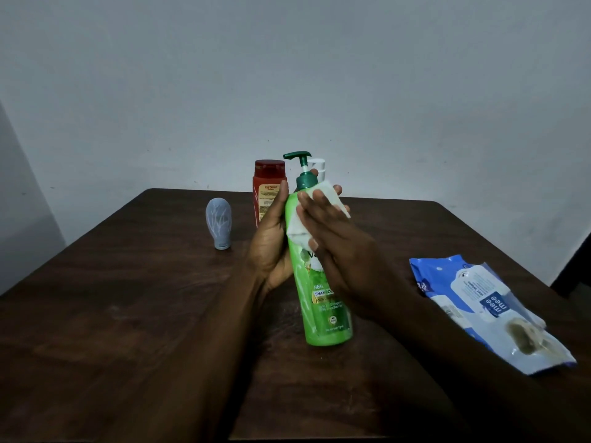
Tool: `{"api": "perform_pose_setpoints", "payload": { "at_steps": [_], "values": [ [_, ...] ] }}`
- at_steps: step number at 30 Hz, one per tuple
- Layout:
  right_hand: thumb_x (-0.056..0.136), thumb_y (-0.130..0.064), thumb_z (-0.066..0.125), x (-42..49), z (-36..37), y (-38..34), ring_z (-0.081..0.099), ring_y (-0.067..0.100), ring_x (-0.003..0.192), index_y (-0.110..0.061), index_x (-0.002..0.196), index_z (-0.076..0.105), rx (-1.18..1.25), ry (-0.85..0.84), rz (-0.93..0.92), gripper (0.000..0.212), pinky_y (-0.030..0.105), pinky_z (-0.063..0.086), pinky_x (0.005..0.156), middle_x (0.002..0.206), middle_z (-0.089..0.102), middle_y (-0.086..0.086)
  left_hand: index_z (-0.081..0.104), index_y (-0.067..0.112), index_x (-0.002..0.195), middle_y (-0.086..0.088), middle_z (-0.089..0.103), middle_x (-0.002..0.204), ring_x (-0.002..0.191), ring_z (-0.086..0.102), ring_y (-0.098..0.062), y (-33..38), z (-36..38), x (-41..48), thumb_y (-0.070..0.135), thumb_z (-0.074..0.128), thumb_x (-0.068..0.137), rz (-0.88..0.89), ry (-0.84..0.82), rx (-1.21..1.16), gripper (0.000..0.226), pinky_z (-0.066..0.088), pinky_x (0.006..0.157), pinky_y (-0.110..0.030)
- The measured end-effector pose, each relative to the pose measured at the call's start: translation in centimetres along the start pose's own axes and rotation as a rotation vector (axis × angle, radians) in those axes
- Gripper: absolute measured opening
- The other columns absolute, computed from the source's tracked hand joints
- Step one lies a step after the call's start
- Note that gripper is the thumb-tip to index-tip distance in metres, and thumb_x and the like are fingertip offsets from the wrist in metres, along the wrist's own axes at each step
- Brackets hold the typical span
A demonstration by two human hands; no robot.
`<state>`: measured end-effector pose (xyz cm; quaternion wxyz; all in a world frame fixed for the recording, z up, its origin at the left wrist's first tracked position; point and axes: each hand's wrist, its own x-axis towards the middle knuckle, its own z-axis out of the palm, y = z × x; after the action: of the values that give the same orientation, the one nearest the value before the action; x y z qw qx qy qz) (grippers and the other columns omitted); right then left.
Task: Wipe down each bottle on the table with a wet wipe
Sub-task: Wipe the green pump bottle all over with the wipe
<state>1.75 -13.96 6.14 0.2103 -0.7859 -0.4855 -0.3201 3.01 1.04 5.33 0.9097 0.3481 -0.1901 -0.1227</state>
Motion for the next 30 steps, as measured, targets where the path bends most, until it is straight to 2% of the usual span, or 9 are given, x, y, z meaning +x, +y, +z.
{"api": "perform_pose_setpoints", "payload": {
  "at_steps": [2, 5, 7, 10, 14, 20, 25, 27, 30],
  "values": [
    [0.101, -0.008, 0.045, 0.9, 0.0, 0.3, 0.019, 0.022, 0.152, 0.001, 0.149, 0.038, 0.014, -0.006, 0.037, 0.049, 0.047, 0.025, 0.121, 0.160, 0.030, 0.012, 0.029, 0.006, 0.157, -0.009, 0.053, 0.139, 0.134, 0.044, -0.022, 0.0, 0.1, 0.0, 0.059, 0.039, 0.101, 0.016, -0.002, -0.030, 0.078, 0.024, 0.124, -0.037],
    [0.102, -0.009, 0.043, 1.5, 0.1, 0.6, 0.017, 0.020, 0.153, -0.002, 0.151, 0.035, 0.006, -0.002, 0.054, 0.050, 0.048, 0.026, 0.121, 0.162, 0.027, 0.008, 0.022, 0.011, 0.159, -0.005, 0.042, 0.148, 0.139, 0.040, -0.018, 0.1, 0.2, -0.1, 0.057, 0.039, 0.101, -0.002, -0.024, -0.107, 0.076, 0.041, 0.113, -0.030],
    [0.101, -0.007, 0.046, 1.4, 0.1, 0.6, 0.018, 0.020, 0.152, -0.002, 0.150, 0.037, -0.003, -0.010, 0.032, 0.050, 0.047, 0.027, 0.121, 0.161, 0.029, 0.008, 0.027, 0.009, 0.157, -0.006, 0.044, 0.146, 0.138, 0.040, -0.019, 0.1, 0.3, -0.2, 0.057, 0.039, 0.101, 0.005, -0.007, -0.067, 0.075, 0.028, 0.122, -0.032],
    [0.096, -0.004, 0.049, -0.1, 0.0, 0.6, 0.019, 0.024, 0.152, -0.002, 0.148, 0.040, -0.050, -0.082, -0.049, 0.053, 0.045, 0.024, 0.122, 0.160, 0.032, 0.010, 0.054, 0.006, 0.143, -0.009, 0.061, 0.130, 0.128, 0.048, -0.023, 0.0, -0.3, -0.1, 0.061, 0.029, 0.101, -0.001, 0.006, -0.021, 0.073, 0.013, 0.126, -0.040],
    [0.094, -0.011, 0.047, -4.0, -0.7, 0.0, 0.019, 0.025, 0.152, -0.005, 0.149, 0.040, -0.148, -0.241, -0.207, 0.056, 0.038, 0.016, 0.124, 0.160, 0.031, 0.008, 0.053, 0.008, 0.141, -0.008, 0.059, 0.134, 0.120, 0.056, -0.023, -0.1, -1.1, 0.5, 0.063, 0.030, 0.100, 0.003, -0.001, -0.015, 0.072, 0.031, 0.116, -0.050],
    [0.098, -0.022, 0.038, -7.6, -1.4, -0.6, 0.019, 0.026, 0.150, -0.008, 0.146, 0.046, -0.290, -0.371, -0.410, 0.051, 0.034, 0.002, 0.125, 0.158, 0.034, 0.007, 0.075, 0.018, 0.118, -0.004, 0.052, 0.136, 0.121, 0.052, -0.025, -0.4, -0.7, 0.5, 0.057, 0.026, 0.101, 0.064, -0.013, -0.022, 0.064, 0.041, 0.107, -0.053],
    [0.091, -0.017, 0.052, -4.7, -1.1, 0.0, 0.025, 0.025, 0.149, -0.007, 0.144, 0.048, -0.229, -0.315, -0.357, 0.054, 0.041, 0.023, 0.122, 0.156, 0.040, 0.007, 0.056, 0.010, 0.136, -0.004, 0.060, 0.130, 0.115, 0.059, -0.023, -0.3, -1.0, 0.7, 0.062, 0.027, 0.102, -0.007, 0.001, -0.069, 0.069, 0.041, 0.108, -0.048],
    [0.090, -0.012, 0.055, -2.6, -0.9, 0.1, 0.027, 0.024, 0.149, -0.007, 0.144, 0.049, -0.192, -0.262, -0.291, 0.054, 0.042, 0.025, 0.121, 0.155, 0.041, 0.007, 0.056, 0.012, 0.136, -0.007, 0.067, 0.119, 0.109, 0.059, -0.020, -0.2, -1.1, 0.6, 0.067, 0.031, 0.098, -0.059, 0.026, -0.050, 0.072, 0.030, 0.118, -0.042],
    [0.093, -0.008, 0.052, 0.4, -0.9, 0.5, 0.030, 0.022, 0.148, -0.006, 0.141, 0.052, -0.115, -0.184, -0.208, 0.049, 0.042, 0.025, 0.121, 0.154, 0.044, 0.006, 0.063, 0.011, 0.131, -0.005, 0.060, 0.117, 0.128, 0.043, -0.020, 0.2, -0.9, 0.3, 0.066, 0.024, 0.101, -0.059, 0.013, -0.067, 0.074, 0.000, 0.127, -0.034]
  ]
}}
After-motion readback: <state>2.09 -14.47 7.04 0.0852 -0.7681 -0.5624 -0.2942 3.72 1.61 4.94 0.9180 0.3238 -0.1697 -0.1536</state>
